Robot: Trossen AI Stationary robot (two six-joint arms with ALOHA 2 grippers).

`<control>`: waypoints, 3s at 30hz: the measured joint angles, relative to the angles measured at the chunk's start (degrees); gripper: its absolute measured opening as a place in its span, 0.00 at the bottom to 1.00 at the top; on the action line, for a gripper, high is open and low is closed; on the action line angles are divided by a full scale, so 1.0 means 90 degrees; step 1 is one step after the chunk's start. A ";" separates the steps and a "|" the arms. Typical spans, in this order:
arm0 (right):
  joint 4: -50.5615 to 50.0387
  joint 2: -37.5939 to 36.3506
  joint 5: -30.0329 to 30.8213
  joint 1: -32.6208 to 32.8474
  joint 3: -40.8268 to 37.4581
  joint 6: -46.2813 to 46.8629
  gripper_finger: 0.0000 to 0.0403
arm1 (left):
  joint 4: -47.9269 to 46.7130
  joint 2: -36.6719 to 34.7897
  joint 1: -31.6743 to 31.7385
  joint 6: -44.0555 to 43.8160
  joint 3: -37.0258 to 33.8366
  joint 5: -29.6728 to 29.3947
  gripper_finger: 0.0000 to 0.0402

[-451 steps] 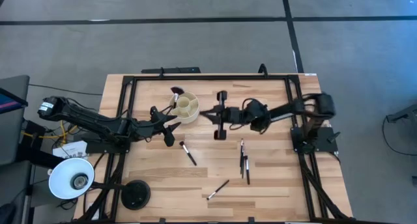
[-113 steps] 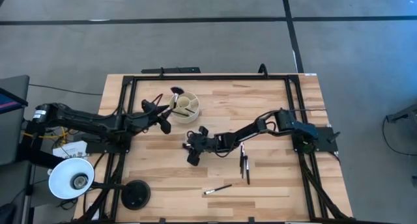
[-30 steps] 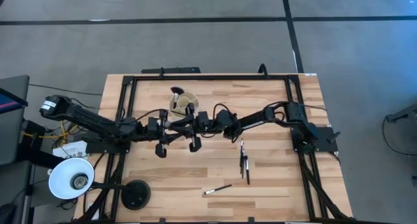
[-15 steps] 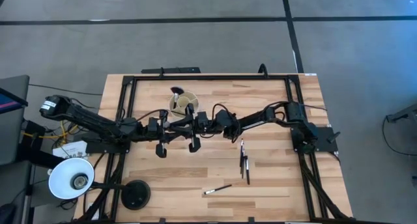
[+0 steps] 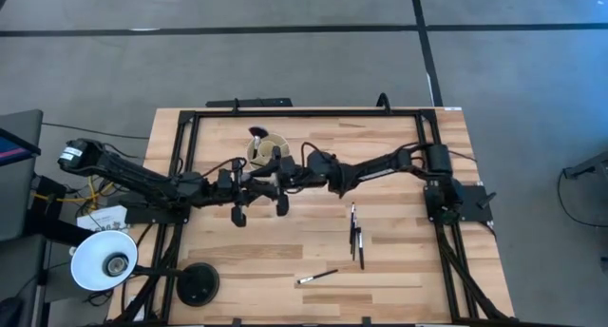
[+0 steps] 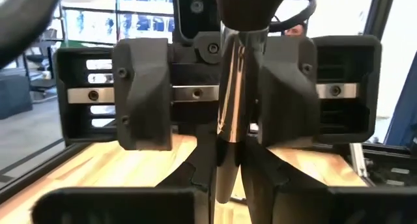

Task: Sort items
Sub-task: Put the black powder brush in the white organizer, then put the black eyeshadow brush in the white organizer

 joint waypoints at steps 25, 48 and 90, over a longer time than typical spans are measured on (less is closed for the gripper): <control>-0.9776 -0.2983 0.1230 0.0416 -0.0007 0.0518 0.62 | -0.1375 0.0002 0.0496 -0.0392 0.0007 -0.1911 0.12; -1.0069 -0.2743 0.2801 0.1015 0.0000 0.0614 0.62 | -0.1472 0.1804 0.1471 -0.0993 0.0000 -0.2006 0.13; -1.0051 -0.2703 0.2776 0.1192 -0.0002 0.0845 0.62 | -0.1517 -0.0136 0.0742 -0.0604 -0.0005 -0.2009 0.34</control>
